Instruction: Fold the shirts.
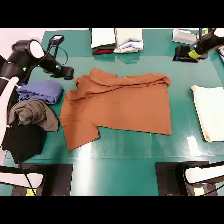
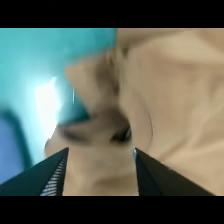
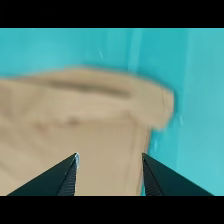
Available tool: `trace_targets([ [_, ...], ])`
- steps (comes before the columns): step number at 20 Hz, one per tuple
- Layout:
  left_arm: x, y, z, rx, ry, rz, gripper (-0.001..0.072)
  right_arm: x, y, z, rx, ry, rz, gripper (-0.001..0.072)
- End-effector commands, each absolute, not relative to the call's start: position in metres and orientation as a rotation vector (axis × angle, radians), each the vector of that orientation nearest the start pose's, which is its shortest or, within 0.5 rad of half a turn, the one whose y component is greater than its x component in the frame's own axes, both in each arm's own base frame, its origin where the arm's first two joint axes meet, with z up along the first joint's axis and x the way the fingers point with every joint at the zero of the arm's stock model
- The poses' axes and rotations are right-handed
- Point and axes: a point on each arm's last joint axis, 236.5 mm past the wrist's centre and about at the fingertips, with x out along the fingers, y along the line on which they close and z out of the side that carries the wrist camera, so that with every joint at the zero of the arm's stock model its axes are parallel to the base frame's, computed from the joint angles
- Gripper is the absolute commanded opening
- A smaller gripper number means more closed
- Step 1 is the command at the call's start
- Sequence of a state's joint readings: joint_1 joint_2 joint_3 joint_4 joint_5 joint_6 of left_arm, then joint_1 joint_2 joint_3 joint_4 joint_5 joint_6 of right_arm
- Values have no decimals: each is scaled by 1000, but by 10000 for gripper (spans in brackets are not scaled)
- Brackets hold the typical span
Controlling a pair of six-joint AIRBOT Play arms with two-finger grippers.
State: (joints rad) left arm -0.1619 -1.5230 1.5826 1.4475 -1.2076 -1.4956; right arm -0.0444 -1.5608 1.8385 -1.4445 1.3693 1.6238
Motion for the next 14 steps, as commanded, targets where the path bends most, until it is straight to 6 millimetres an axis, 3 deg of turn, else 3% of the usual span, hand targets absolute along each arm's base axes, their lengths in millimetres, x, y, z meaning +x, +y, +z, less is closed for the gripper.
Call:
trace_targets([
  [1, 420, -76, 45, 34, 1266, -207, 489, 432, -8, 96, 178, 1239, 3, 448],
  [5, 364, -70, 8, -31, 1336, -161, 489, 325, -16, 10, 247, 1487, -53, 450],
  [7, 349, -68, -4, -48, 1348, -146, 489, 272, -10, -32, 280, 1606, -63, 456],
  [9, 342, -68, -9, -48, 1367, -145, 490, 231, 0, -61, 314, 1696, -74, 456],
  [11, 343, -68, -9, -49, 1359, -145, 490, 214, 17, -76, 387, 1714, -48, 456],
  [14, 344, -68, -9, -50, 1358, -144, 489, 211, 30, -86, 461, 1689, -43, 456],
])
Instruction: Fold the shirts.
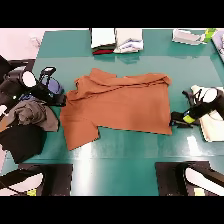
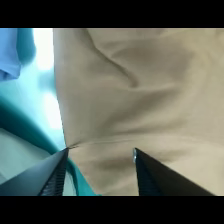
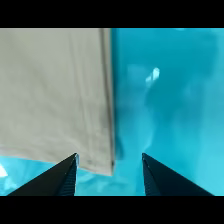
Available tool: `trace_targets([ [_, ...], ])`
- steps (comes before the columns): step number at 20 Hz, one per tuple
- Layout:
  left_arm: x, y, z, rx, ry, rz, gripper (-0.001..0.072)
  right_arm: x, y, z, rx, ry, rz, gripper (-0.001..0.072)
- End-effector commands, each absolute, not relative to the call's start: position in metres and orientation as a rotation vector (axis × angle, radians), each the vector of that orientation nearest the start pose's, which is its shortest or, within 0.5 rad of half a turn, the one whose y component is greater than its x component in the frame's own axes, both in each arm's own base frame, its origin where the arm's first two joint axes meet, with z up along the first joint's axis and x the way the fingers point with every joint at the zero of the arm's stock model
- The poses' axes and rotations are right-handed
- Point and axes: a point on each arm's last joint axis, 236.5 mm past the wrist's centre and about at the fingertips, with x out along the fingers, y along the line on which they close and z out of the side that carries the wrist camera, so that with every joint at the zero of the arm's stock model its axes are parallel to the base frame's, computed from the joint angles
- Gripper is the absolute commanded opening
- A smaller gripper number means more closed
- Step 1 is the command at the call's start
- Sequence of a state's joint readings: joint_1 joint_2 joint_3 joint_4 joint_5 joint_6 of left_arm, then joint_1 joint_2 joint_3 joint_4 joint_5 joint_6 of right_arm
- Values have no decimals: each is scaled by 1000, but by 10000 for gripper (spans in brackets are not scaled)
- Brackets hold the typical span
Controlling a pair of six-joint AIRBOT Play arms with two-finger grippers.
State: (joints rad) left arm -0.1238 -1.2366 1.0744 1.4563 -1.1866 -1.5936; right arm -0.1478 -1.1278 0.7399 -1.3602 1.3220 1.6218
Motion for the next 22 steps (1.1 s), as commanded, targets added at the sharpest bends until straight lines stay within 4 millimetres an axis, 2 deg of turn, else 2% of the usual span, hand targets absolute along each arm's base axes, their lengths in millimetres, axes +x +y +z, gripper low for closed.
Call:
trace_targets([
  [1, 343, -68, -9, -50, 1361, -145, 490, 211, 31, -87, 458, 1687, -45, 456],
  [5, 342, -68, -9, -49, 1366, -145, 490, 217, 46, -88, 407, 1668, -16, 449],
  [6, 341, -68, -10, -47, 1371, -146, 490, 218, 50, -88, 400, 1664, -13, 419],
  [8, 334, -67, -11, -43, 1398, -146, 491, 218, 55, -89, 364, 1663, 8, 148],
  [9, 332, -65, -12, -35, 1410, -143, 491, 217, 57, -89, 355, 1665, 14, 40],
  [10, 330, -64, -14, -33, 1417, -142, 492, 217, 58, -89, 353, 1666, 17, 19],
  [12, 327, -63, -23, -25, 1424, -144, 495, 216, 58, -89, 354, 1667, 17, 19],
  [13, 325, -63, -30, -28, 1424, -140, 587, 216, 58, -89, 354, 1667, 17, 19],
  [17, 325, -58, -54, -43, 1409, -102, 592, 216, 58, -89, 355, 1669, 18, 19],
  [22, 322, -60, -85, -66, 1484, -80, 591, 214, 59, -88, 356, 1677, 19, 19],
])
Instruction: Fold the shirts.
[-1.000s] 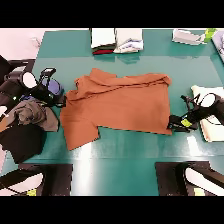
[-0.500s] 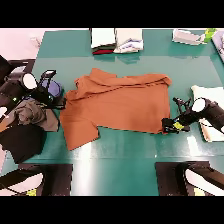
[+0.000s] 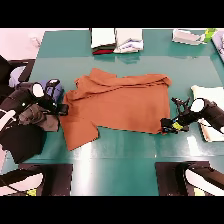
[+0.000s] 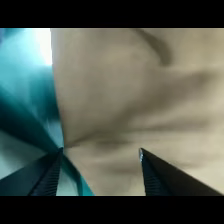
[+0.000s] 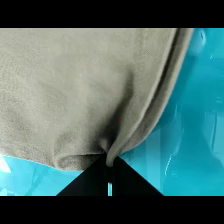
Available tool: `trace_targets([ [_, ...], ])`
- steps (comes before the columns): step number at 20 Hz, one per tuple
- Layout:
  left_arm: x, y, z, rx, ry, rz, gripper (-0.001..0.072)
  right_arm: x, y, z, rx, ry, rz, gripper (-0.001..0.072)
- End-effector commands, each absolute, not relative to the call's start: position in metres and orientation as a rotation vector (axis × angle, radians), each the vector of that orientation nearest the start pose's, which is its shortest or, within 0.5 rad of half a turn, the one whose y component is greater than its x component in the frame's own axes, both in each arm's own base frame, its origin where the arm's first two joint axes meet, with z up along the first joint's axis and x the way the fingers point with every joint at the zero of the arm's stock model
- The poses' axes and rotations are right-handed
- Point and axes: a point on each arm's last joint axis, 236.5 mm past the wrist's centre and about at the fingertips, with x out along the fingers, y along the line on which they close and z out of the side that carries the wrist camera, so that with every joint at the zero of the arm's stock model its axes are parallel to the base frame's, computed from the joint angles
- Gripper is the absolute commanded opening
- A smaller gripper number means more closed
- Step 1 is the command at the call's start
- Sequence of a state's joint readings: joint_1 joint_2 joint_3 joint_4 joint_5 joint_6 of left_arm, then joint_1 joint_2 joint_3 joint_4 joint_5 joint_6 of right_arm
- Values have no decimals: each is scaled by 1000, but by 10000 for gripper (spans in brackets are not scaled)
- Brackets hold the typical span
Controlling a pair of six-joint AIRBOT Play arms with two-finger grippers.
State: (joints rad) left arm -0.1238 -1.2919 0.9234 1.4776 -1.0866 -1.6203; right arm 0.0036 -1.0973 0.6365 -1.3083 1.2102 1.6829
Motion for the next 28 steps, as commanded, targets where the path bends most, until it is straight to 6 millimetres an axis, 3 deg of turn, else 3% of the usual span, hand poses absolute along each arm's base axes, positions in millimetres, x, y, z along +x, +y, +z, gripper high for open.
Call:
trace_targets([
  [1, 322, -59, -85, -73, 1486, -74, 591, 214, 59, -88, 355, 1678, 19, 19],
  [6, 310, -59, -86, -68, 1537, -73, 586, 216, 58, -88, 355, 1671, 19, 19],
  [9, 310, -59, -82, -66, 1535, -76, 28, 221, 58, -83, 348, 1657, 27, 19],
  [11, 323, -60, -60, -61, 1483, -89, 33, 241, 59, -62, 338, 1610, 47, 19],
  [12, 336, -62, -36, -65, 1408, -97, 32, 254, 59, -45, 326, 1569, 65, 18],
  [13, 350, -64, -5, -69, 1314, -107, 32, 269, 59, -23, 309, 1507, 86, 18],
  [15, 372, -66, 84, -64, 1073, -135, 33, 305, 57, 42, 289, 1300, 109, 18],
  [17, 375, -65, 195, -59, 797, -160, 32, 332, 47, 134, 243, 1035, 108, 18],
  [19, 351, -62, 310, -67, 512, -175, 33, 336, 28, 241, 196, 751, 75, 18],
  [21, 307, -56, 411, -76, 250, -188, 33, 315, 7, 346, 165, 475, 25, 18],
  [22, 280, -53, 454, -81, 131, -194, 32, 298, -1, 386, 146, 373, 1, 18],
  [23, 255, -49, 487, -84, 36, -197, 32, 278, -8, 421, 128, 279, -23, 18],
  [25, 210, -44, 535, -89, -109, -204, 32, 245, -19, 468, 111, 150, -78, 18],
  [26, 192, -43, 552, -91, -160, -211, 31, 231, -23, 483, 96, 107, -105, 18],
  [28, 165, -45, 578, -102, -239, -238, 31, 215, -29, 493, 74, 104, -147, 17],
])
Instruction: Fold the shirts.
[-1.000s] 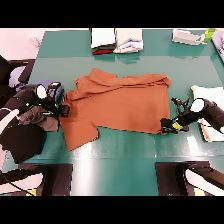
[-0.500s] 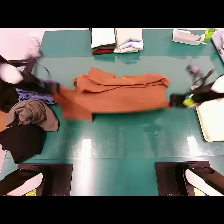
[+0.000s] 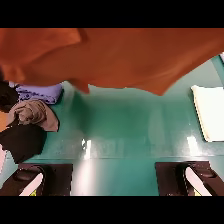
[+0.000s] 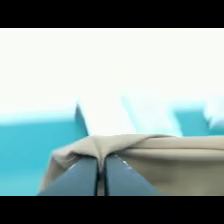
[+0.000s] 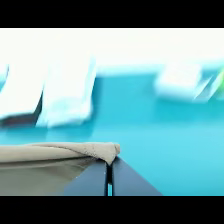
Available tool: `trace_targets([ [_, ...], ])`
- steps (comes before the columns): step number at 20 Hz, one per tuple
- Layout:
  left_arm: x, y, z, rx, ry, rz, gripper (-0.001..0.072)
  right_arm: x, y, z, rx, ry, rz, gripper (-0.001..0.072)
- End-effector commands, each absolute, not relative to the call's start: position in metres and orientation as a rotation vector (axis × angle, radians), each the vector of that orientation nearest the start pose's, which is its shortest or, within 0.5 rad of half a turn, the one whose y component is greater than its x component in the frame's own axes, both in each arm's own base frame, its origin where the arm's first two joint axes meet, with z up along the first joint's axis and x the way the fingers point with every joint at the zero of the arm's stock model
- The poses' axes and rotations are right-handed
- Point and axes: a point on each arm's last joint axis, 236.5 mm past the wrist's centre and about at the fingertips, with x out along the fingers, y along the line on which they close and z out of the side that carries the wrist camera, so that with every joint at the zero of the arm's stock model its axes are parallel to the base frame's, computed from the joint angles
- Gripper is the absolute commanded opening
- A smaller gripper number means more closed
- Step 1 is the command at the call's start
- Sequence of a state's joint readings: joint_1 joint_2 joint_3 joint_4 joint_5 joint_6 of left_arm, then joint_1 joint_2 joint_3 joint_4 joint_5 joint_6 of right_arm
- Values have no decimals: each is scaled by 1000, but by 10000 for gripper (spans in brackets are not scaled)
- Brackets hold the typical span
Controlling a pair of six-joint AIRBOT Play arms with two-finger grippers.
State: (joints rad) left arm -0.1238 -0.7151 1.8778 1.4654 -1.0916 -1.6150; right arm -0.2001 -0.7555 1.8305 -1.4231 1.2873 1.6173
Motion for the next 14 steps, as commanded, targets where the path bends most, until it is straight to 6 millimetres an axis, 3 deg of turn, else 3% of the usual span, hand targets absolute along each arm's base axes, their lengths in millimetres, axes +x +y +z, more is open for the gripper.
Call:
trace_targets([
  [1, 158, -48, 585, -109, -261, -255, 31, 212, -32, 492, 73, 128, -164, 18],
  [3, 159, -56, 586, -124, -265, -293, 31, 217, -36, 487, 68, 178, -175, 17],
  [4, 170, -59, 578, -124, -228, -296, 31, 224, -38, 482, 72, 208, -176, 17],
  [5, 186, -61, 563, -121, -167, -294, 31, 234, -41, 474, 78, 243, -175, 17],
  [7, 235, -69, 512, -111, 35, -289, 31, 261, -48, 445, 99, 334, -168, 17],
  [9, 294, -77, 439, -105, 282, -280, 32, 299, -48, 391, 106, 495, -130, 17],
  [11, 348, -84, 353, -107, 519, -265, 32, 338, -45, 328, 106, 664, -86, 17],
  [14, 407, -90, 213, -118, 828, -231, 32, 386, -40, 219, 122, 911, -55, 17],
])
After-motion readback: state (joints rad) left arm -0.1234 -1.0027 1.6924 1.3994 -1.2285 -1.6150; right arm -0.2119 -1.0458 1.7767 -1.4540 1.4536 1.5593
